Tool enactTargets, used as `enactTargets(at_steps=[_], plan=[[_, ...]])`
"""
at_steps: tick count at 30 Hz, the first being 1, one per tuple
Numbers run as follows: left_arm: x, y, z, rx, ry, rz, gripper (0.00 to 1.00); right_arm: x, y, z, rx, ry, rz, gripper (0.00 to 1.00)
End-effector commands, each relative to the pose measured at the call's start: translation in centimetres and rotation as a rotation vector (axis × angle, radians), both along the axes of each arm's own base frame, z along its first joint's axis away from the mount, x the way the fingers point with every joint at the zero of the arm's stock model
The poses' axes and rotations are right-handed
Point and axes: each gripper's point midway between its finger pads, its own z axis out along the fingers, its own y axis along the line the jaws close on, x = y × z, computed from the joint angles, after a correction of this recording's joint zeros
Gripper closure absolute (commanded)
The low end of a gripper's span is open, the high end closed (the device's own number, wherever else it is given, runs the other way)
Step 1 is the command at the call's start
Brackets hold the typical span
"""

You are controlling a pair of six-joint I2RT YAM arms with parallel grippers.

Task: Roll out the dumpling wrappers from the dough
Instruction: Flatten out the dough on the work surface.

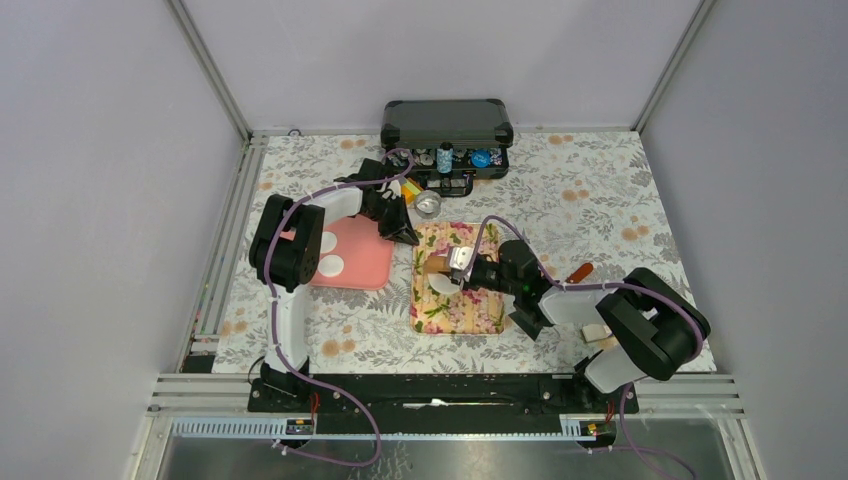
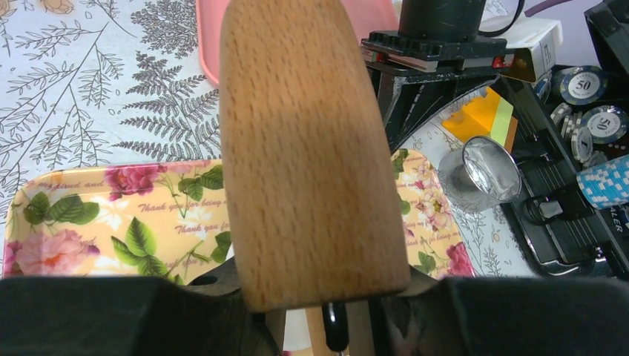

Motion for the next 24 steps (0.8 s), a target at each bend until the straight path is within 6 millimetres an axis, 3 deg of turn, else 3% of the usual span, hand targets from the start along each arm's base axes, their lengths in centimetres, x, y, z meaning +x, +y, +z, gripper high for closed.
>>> enactTargets(at_steps=[1, 7, 17, 24], plan=[[0.1, -1.4, 1.8, -0.069, -0.037, -0.032, 1.00, -0.7, -1.9, -4.0, -0.086, 0.157, -0.101, 1.00], [0.1, -1.3, 2.2, -0.070, -0.045, -0.031, 1.00, 1.1, -2.2, -4.6, -0.076, 0.219, -0.226, 1.00], [0.2, -0.9, 2.7, -0.078, -0.048, -0.022, 1.00, 1.8, -3.1, -6.9, -0.091, 0.294, -0.333, 1.00], [0.4, -0.4, 3.2, -0.080, -0.057, -0.013, 1.00, 3.2, -4.0, -7.5, -0.089, 0.318, -0.449, 1.00]])
